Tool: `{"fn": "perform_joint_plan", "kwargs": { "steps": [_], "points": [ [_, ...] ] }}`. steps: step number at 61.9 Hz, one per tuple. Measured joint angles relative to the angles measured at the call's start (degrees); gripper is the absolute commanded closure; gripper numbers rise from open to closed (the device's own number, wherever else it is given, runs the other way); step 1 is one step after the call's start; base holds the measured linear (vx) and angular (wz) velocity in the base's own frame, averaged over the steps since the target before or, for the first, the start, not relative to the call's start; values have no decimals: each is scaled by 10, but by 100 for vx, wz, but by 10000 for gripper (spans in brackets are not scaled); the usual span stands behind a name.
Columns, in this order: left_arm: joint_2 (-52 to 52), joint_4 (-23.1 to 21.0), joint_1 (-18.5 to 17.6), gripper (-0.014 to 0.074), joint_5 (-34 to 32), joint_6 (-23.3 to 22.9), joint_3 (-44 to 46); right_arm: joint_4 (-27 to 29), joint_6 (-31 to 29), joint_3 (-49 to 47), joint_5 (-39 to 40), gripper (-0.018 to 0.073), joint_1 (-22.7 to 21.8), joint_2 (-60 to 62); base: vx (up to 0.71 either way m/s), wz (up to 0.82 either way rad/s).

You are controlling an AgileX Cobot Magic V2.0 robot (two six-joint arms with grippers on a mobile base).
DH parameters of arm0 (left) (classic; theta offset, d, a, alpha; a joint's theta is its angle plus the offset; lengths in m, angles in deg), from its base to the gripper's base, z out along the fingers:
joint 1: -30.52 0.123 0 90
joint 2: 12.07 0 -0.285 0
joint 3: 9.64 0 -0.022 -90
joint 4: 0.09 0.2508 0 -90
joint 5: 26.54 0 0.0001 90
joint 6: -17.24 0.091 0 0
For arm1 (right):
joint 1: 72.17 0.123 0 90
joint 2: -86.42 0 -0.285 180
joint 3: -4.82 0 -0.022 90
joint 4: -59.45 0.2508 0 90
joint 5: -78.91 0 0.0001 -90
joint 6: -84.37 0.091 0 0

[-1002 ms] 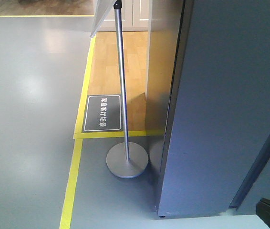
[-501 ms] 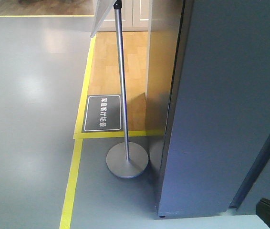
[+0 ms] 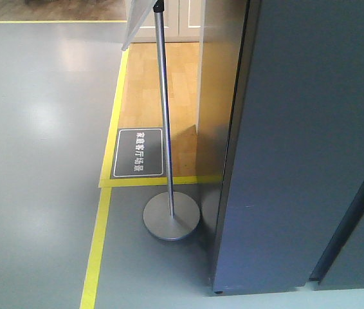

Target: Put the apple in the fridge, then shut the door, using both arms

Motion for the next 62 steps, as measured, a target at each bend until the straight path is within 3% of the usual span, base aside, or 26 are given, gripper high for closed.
{"fn": "perform_joint_plan", "kwargs": {
  "steps": [6, 21, 31, 43, 62],
  "points": [
    [0, 0, 0, 603, 0, 0, 0, -55, 79, 43, 60, 564, 23, 21, 0, 0],
    [0, 0, 0, 603, 0, 0, 0, -267, 386, 116, 126, 564, 41, 82, 0, 0],
    [0, 0, 0, 603, 0, 0, 0, -373, 515, 170, 206, 564, 41, 88, 0, 0],
    [0, 0, 0, 604, 0, 0, 0, -409, 560, 201, 334, 564, 41, 88, 0, 0],
    [0, 0, 0, 603, 0, 0, 0, -451, 529, 201, 370, 564, 41, 88, 0, 0]
  ]
}}
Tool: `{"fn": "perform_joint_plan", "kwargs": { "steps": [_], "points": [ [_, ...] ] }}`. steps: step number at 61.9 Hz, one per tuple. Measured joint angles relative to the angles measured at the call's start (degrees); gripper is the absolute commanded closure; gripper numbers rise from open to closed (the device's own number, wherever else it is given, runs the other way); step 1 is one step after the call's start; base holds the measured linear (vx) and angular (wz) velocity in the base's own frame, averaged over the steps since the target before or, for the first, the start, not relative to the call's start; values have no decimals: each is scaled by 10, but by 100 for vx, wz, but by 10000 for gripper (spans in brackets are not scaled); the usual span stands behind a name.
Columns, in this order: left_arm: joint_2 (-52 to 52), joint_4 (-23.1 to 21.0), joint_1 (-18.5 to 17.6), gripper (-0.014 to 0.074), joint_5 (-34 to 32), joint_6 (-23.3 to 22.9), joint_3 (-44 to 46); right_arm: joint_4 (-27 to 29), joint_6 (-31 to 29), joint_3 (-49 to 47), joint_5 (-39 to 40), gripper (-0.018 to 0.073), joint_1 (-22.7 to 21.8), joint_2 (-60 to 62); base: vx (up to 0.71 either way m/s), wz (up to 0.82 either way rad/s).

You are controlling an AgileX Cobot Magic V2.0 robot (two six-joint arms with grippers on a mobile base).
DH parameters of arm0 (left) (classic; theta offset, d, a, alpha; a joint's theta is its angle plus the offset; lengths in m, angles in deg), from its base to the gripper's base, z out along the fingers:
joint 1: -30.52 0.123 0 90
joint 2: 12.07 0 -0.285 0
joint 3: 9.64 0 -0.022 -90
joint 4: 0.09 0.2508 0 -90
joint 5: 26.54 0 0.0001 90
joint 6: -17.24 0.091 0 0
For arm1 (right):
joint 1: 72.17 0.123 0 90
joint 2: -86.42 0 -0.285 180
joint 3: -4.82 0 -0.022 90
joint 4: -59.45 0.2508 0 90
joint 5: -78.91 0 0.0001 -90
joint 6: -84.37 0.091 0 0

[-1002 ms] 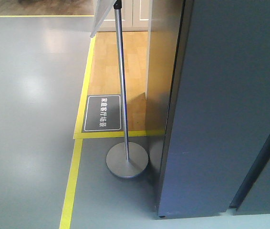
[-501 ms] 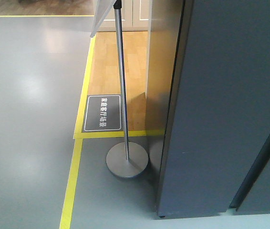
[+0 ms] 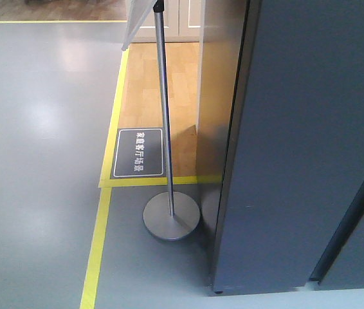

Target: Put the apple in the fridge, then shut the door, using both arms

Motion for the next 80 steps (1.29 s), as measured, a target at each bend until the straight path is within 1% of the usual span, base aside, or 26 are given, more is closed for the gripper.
{"fn": "perform_joint_plan", "kwargs": {
  "steps": [80],
  "points": [
    [0, 0, 0, 603, 0, 0, 0, -3, -2, 0, 3, 564, 0, 0, 0, 0]
  ]
}}
